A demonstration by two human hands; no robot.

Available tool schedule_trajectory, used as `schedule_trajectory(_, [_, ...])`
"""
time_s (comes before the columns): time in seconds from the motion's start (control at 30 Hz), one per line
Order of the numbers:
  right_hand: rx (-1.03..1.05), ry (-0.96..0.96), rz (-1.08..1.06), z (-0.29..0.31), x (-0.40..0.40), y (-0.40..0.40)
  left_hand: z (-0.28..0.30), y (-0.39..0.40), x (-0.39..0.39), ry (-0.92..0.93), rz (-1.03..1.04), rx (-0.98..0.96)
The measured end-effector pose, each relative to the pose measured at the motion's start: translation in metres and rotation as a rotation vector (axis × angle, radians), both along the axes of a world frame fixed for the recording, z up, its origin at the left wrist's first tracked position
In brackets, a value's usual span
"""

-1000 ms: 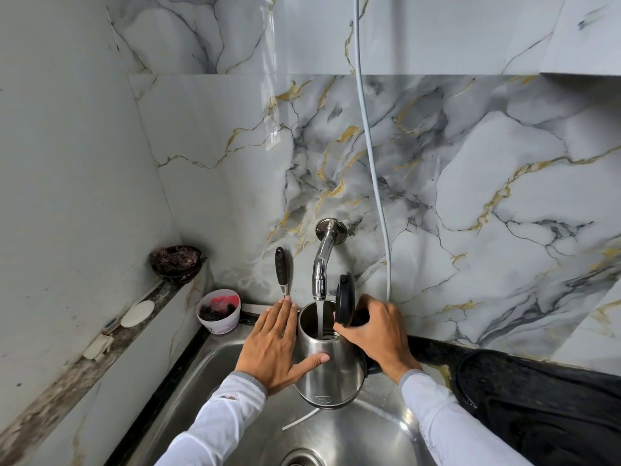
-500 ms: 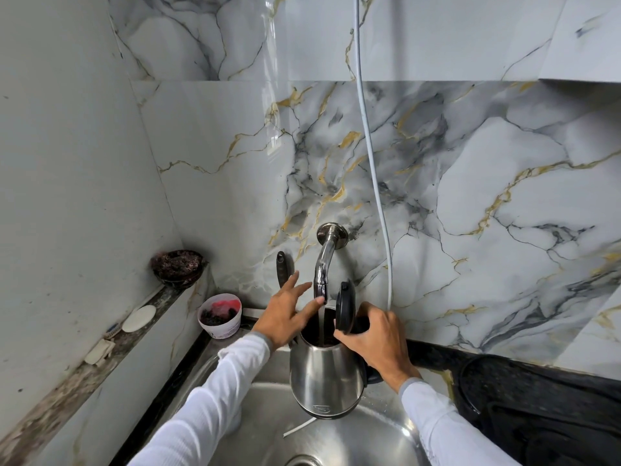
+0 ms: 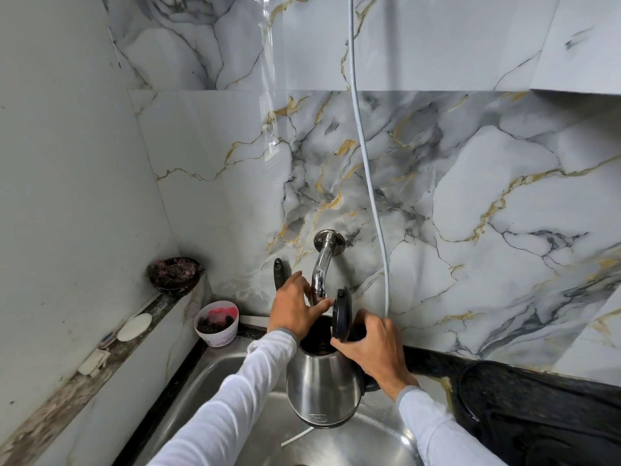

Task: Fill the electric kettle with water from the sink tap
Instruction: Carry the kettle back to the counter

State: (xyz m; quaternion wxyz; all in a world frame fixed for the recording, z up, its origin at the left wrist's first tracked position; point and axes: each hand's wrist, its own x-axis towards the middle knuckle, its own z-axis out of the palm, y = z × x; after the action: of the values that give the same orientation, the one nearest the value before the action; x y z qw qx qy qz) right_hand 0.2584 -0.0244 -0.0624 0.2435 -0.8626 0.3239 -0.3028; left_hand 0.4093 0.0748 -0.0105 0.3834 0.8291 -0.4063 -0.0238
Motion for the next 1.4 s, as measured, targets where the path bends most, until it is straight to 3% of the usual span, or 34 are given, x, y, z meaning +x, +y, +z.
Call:
schedule_trajectory(0.17, [-0.035,0.003,-0.025,0.003,-0.016,0.001,-0.014,0.041,-0.022,-0.128,-0.009,0.072])
schedule_trajectory(0.4, [-0.039,-0.002,-0.036,0.013,-0.067,0.004,-0.040,0.094,-0.070,-0.583,-0.296,0.480])
schedule_trajectory(0.53, [-0.021,-0.025,-0.053,0.025,-0.120,-0.002,-0.034,0.082,-0.119,-0.672,-0.282,0.472])
schedule_trajectory(0.97, [-0.082,-0.039,-0.160,0.026,-0.345,-0.107,-0.038,-0.041,-0.326,-0.669,-0.382,0.365])
schedule_trajectory(1.4, [0.012,-0.083,-0.120,-0.009,-0.416,-0.157,-0.066,-0.097,-0.395,-0.623,-0.383,0.452])
